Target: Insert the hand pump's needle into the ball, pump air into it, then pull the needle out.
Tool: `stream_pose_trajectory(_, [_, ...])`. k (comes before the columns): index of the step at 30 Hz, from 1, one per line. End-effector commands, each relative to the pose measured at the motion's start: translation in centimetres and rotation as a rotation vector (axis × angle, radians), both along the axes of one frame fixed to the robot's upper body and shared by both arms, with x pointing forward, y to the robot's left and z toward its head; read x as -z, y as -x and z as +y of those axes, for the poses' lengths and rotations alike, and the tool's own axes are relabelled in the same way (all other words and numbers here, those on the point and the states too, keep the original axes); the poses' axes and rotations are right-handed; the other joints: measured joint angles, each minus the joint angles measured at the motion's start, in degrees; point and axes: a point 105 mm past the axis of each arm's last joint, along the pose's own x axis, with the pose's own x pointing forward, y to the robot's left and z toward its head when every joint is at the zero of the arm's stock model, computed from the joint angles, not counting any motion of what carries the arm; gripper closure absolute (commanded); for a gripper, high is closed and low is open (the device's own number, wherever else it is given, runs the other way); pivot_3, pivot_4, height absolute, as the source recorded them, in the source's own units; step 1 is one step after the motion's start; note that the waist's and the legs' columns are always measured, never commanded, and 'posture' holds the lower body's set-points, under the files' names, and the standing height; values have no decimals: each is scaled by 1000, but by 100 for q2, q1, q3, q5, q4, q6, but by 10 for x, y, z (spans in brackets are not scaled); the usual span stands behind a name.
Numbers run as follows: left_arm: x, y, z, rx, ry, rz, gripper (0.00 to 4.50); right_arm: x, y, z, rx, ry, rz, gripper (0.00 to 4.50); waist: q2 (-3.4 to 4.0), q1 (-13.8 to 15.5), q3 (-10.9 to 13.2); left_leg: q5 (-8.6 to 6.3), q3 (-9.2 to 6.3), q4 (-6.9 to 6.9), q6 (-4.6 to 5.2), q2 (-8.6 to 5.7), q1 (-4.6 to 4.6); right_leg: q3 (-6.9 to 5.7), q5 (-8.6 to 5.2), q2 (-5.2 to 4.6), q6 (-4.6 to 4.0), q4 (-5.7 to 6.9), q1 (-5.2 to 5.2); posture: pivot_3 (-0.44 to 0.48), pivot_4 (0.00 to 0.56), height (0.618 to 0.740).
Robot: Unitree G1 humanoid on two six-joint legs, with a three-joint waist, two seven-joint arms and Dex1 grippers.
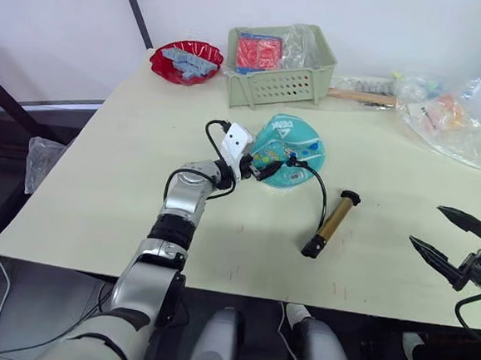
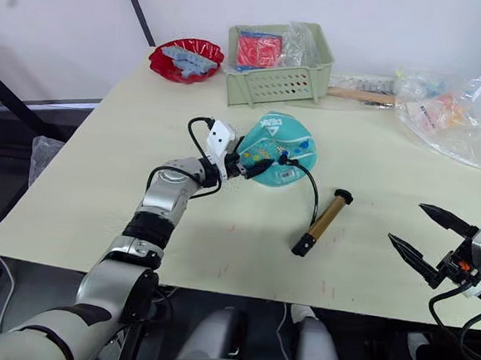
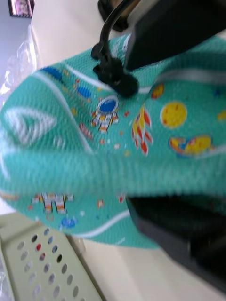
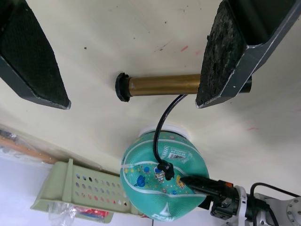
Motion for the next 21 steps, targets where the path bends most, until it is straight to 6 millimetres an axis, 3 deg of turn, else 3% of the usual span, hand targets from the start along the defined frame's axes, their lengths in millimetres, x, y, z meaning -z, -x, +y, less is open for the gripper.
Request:
stream_pose_trajectory(1, [3, 4, 5, 0, -10, 27, 101, -5, 4, 0, -15, -3, -38, 0, -8, -1, 11, -3, 7, 2, 5, 0, 0, 6, 1, -1, 4, 0, -1, 0, 150, 738])
stream_pose_trajectory(7, [-16, 11, 15, 28, -20, -19, 101, -2, 6, 3, -27, -22, -41, 0, -30, -12, 28, -30, 112, 7, 46, -1, -5, 126, 13, -1, 20, 8, -55, 0, 150, 738])
stream_pose_trajectory(14, [-49, 29, 31, 116, 74, -101, 101, 3, 6, 4, -30, -34, -62, 0, -58, -16, 53, -50, 116, 11, 51, -54, -8, 272, 35, 6, 61, 7, -119, 0, 150, 738])
stream_pose_trajectory(21, [-46, 54, 58, 131, 82, -85, 101, 10, 8, 4, -32, -35, -56, 0, -60, -20, 55, -83, 137, 25, 94, -76, -1, 375, 59, 9, 99, 6, -148, 0, 150, 738])
